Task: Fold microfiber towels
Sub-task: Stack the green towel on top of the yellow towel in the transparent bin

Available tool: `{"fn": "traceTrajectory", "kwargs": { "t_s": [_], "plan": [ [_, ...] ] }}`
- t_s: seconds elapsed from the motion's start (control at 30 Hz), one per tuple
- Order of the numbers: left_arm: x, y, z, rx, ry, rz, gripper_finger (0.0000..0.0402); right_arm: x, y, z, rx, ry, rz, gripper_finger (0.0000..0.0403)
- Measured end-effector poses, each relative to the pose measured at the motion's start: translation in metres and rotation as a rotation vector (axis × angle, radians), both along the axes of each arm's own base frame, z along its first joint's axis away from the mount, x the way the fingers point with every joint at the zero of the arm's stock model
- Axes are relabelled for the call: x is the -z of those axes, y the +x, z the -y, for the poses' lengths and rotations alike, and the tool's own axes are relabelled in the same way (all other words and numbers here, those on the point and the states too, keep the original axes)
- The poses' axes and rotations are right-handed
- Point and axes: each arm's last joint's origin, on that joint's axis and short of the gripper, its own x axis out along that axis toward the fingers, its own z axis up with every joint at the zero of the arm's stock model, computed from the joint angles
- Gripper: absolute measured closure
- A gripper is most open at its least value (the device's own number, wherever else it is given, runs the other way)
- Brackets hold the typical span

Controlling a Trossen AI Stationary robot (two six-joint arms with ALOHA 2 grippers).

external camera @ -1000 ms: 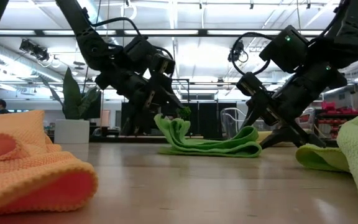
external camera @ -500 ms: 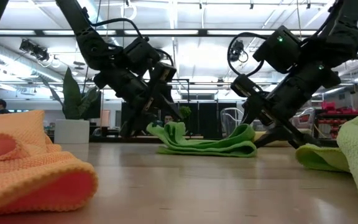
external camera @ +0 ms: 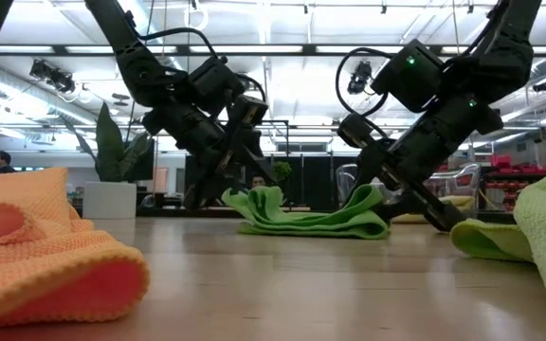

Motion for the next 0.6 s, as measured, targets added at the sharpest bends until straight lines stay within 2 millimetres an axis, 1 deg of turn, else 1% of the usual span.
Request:
{"fn": "traceTrajectory", "kwargs": {
  "t_s": [0.1,0.17,0.47,0.53,0.6],
  "plan": [
    [0.0007,-0.0007,0.0001,0.002,0.001,-0.008,0.0195,0.0006,-0.0008,-0.0027,-0.008,-0.003,-0.013,0.0263],
    [0.0007,-0.0006,0.0002,0.005,0.004,-0.007,0.0194,0.0009,-0.0011,-0.0037,-0.006,-0.008,-0.016,0.0277],
    [0.0011,-0.001,0.0001,0.028,0.033,-0.003,0.0203,0.0024,-0.003,-0.0035,-0.006,-0.029,-0.039,0.0386],
    [0.0012,-0.0012,-0.0003,0.027,0.033,-0.003,0.0205,0.0025,-0.0031,-0.0049,-0.007,-0.051,-0.04,0.0393],
    [0.0011,-0.0014,-0.0014,0.025,0.033,-0.003,0.0207,0.0019,-0.0033,-0.0064,-0.018,-0.084,-0.043,0.0389]
  ]
}}
